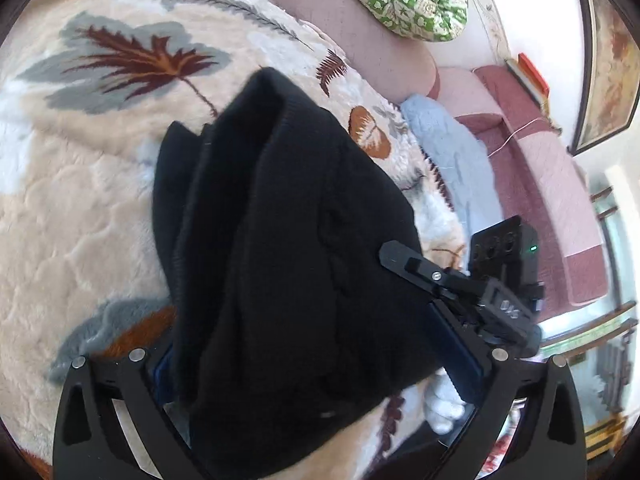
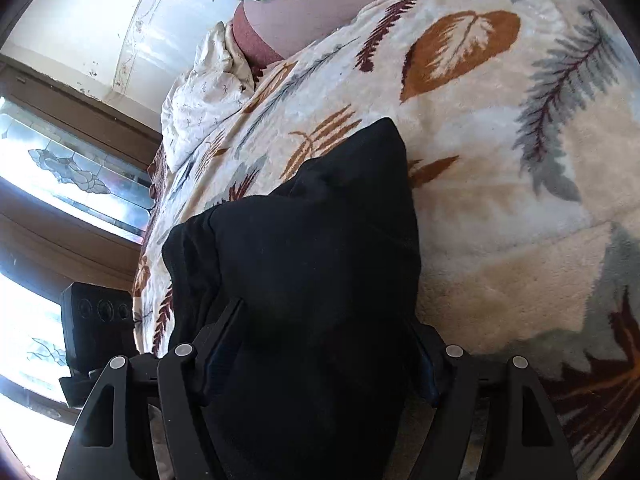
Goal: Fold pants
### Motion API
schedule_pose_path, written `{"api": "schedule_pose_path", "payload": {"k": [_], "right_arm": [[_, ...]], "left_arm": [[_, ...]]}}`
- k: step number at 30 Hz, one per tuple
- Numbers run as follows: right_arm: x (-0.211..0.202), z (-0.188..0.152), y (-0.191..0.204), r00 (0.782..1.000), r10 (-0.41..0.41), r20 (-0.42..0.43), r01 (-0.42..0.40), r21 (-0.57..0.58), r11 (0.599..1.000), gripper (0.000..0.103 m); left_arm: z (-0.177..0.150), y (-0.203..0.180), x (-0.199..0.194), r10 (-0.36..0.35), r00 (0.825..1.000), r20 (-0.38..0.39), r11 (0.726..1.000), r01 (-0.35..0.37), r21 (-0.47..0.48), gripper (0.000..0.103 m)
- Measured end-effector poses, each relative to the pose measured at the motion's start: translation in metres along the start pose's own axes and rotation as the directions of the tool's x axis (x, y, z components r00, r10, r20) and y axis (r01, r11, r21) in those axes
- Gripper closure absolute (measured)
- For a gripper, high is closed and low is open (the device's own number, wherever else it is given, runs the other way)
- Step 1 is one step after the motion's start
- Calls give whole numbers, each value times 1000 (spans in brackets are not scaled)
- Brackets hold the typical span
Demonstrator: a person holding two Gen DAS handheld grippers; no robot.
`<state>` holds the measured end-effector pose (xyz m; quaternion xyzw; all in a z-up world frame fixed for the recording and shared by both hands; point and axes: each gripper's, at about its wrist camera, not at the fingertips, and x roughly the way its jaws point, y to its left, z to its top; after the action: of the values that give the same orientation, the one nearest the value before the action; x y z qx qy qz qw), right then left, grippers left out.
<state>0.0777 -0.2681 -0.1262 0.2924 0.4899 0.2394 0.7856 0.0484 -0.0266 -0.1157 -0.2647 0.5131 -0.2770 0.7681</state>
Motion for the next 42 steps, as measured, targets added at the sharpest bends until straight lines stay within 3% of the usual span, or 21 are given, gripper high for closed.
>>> {"api": "schedule_pose_path", "payload": {"k": [1, 2, 3, 4, 7, 12, 18, 22, 28, 35, 38, 40, 42], "right_arm": [[0, 0, 1, 1000, 4, 1, -4, 4, 1000, 26], [0, -1, 4, 1000, -5, -2, 5, -7, 1000, 28], [0, -2, 7, 1000, -25, -3, 25, -22, 999, 37], [-2, -3, 12, 999, -53, -3, 53, -39, 998, 48], [-15, -2, 21, 999, -32, 18, 33, -50, 998, 71], [-30, 2, 57, 997, -44, 63, 52, -143, 988, 75], [-49, 29, 86, 992, 2, 130, 22, -186, 982, 75], [-41, 55, 83, 988, 25, 153, -2, -146, 989, 75], [-10, 97, 73, 987, 14, 160, 1, -90, 996, 75], [28, 121, 47, 993, -18, 114, 22, -33, 999, 75], [40, 118, 34, 996, -36, 83, 37, -14, 999, 70], [41, 113, 27, 995, -65, 81, 65, 0, 998, 59], [31, 107, 22, 988, -99, 115, 99, 12, 995, 53]], "left_arm": [[0, -6, 3, 18, 1000, -5, 999, -18, 28, 0], [0, -11, 5, 30, 1000, -7, 998, -29, 55, 13], [0, -13, 4, 47, 999, -2, 996, -47, 70, 30], [0, -11, 4, 64, 998, -8, 996, -64, 66, 57], [1, 6, -8, -3, 1000, 0, 1000, 3, -8, 67], [5, -12, -24, 19, 999, 37, 999, -20, 36, 67], [42, -29, -45, -4, 995, 96, 998, -1, 56, 67], [77, -35, -43, 51, 990, 131, 995, -62, 82, 67], [121, -27, -16, 135, 983, 122, 989, -142, 49, 67], [136, -10, 14, 218, 973, 82, 973, -222, 55, 67], [131, 4, 21, 226, 973, 43, 974, -227, 9, 57], [124, 14, 15, 209, 978, 27, 978, -209, -25, 49], [117, 21, 1, 194, 981, 27, 980, -193, -36, 47]]}}
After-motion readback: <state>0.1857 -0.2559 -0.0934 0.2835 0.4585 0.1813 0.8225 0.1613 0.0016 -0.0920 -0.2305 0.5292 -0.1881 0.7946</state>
